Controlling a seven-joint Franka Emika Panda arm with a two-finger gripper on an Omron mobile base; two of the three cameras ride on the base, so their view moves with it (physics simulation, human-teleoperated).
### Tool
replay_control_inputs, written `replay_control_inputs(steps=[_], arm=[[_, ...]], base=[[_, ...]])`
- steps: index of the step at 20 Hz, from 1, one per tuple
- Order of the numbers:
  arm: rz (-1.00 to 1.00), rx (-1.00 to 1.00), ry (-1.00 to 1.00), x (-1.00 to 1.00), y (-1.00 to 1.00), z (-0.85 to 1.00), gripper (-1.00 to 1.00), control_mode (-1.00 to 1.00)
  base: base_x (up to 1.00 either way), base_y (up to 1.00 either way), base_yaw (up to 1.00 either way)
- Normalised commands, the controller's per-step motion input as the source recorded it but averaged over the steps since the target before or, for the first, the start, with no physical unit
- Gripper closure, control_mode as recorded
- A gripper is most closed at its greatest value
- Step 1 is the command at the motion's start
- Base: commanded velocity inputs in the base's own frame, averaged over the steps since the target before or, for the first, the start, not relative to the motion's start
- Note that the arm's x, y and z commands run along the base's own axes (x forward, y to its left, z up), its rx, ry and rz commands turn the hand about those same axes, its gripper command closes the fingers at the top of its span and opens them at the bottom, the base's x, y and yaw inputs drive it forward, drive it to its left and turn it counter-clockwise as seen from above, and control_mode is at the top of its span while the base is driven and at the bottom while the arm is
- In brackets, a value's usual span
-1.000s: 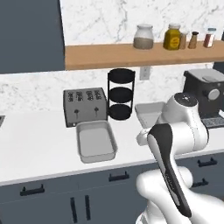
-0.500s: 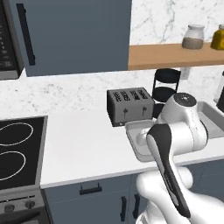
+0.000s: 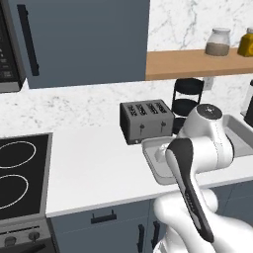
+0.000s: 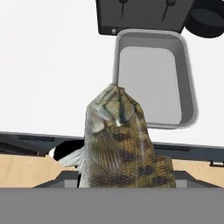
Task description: Place one tomato and one fish in each tupperware on the nearby counter, to pack two identical lunches.
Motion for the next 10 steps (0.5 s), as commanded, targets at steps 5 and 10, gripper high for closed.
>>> replay_control_inputs(steps=[5, 10], arm=[[0.06, 0.00, 0.01, 0.65, -0.46, -0.08, 1.00, -1.00], [0.03, 0.02, 0.04, 0.99, -0.40, -0.22, 1.00, -1.00]], base=[[0.00, 0.00, 0.00], [0.00, 0.00, 0.00]])
